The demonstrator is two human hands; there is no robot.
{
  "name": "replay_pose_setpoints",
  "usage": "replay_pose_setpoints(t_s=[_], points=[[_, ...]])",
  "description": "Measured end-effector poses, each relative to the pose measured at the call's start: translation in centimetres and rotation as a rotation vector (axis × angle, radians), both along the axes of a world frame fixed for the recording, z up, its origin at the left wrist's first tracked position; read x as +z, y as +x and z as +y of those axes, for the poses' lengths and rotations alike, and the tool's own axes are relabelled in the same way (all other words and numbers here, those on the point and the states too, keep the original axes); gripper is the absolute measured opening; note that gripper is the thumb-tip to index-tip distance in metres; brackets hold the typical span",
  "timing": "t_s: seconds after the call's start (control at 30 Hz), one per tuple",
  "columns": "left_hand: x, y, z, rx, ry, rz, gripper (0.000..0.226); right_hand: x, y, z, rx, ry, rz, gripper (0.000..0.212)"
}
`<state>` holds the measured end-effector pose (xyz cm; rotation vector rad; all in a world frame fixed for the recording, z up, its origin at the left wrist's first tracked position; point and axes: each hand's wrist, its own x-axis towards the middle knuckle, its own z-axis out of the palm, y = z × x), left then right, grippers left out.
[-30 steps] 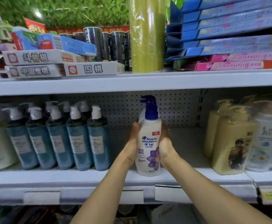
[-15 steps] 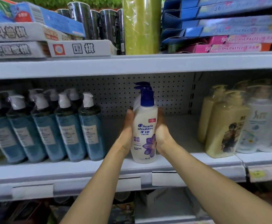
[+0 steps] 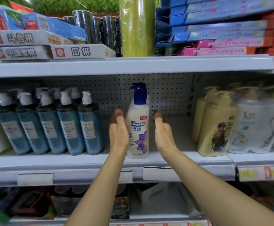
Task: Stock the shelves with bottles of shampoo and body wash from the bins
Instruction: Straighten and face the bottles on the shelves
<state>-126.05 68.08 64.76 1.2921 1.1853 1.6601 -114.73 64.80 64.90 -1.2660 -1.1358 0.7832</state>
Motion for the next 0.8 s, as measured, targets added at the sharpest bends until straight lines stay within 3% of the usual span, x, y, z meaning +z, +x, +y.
replay_pose_setpoints(t_s=[0.17, 0.3, 0.4, 0.5, 0.6, 0.7, 0.8], points=[[-2.2, 1.9, -2.2, 0.404, 0.472, -0.012, 0.032, -1.6, 3.4, -2.2, -0.126, 0.238, -0.158, 0.014], [-1.9, 6.0, -5.6, 0.254, 0.619, 0.055, 0.025, -1.8, 6.7, -4.2, -0.271, 0.379, -0.181, 0.019], [-1.8, 10.0, -7.2, -0.030, 0.417, 0.109, 0.037, -1.3, 9.9, -5.5, -0.399, 0.459, -0.202, 0.025], [-1.6, 13.6, -7.1, -0.310, 0.130, 0.214, 0.087, -0.9, 13.4, -6.7, -0.513, 0.499, -0.201, 0.033], [-0.7, 16.3, -6.1, -0.527, -0.093, 0.297, 0.127, -1.1, 16.2, -7.3, -0.505, 0.353, -0.174, 0.044], [-0.5, 17.9, -3.8, -0.633, -0.226, 0.357, 0.124, -1.6, 17.7, -7.5, -0.415, 0.211, -0.178, 0.057], [-0.9, 19.0, -1.2, -0.727, -0.271, 0.280, 0.113, -1.7, 18.0, -7.6, -0.377, 0.158, -0.197, 0.061]])
